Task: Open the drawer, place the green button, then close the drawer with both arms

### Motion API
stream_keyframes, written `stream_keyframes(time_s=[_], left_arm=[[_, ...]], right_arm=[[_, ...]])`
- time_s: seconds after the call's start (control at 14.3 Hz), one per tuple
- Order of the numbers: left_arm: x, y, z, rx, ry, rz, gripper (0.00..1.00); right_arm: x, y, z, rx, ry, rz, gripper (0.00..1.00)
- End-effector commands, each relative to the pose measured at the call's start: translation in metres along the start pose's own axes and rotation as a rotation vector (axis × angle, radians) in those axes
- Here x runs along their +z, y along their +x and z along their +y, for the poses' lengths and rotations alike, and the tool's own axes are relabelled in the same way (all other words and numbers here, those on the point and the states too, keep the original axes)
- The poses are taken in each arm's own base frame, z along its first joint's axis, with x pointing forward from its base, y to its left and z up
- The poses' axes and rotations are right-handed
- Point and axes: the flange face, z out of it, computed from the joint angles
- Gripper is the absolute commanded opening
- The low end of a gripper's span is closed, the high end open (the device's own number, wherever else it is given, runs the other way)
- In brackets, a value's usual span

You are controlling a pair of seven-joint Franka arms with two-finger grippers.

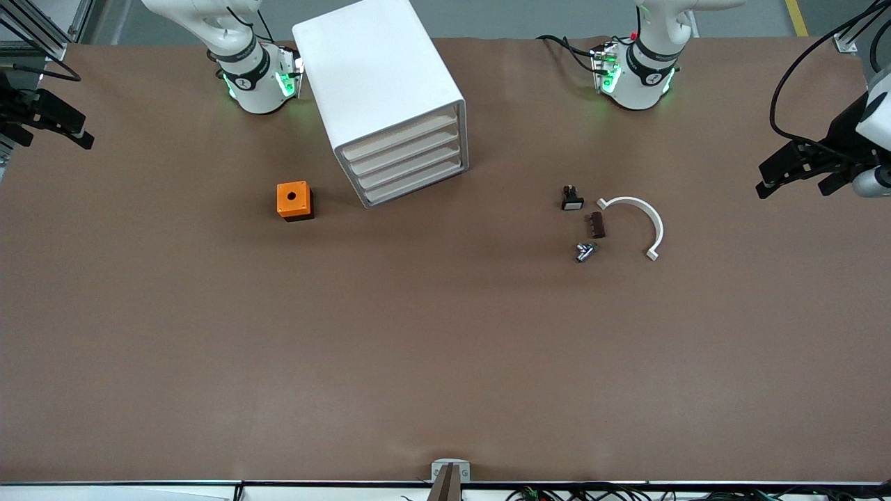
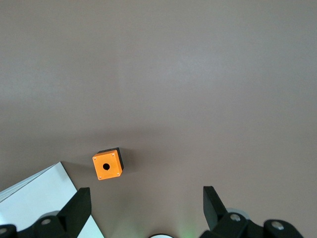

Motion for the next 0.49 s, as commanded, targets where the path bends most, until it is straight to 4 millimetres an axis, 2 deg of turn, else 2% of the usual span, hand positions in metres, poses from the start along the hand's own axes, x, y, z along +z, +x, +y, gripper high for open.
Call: stream_keyframes(time_s=[0.0, 0.42], left_arm=[[-0.0022, -0.0007, 0.0021, 0.011, 0.014, -0.009, 1.00], [-0.0029, 0.0087, 0.0032, 0.012, 0.018, -0.001, 1.00]], right_arm=[[-0.0027, -0.0076, 0.0008, -0.014, -0.008, 0.011, 1.00], [-0.0017, -0.0079, -0.0007, -0.016, 0.000, 0.006, 1.00]])
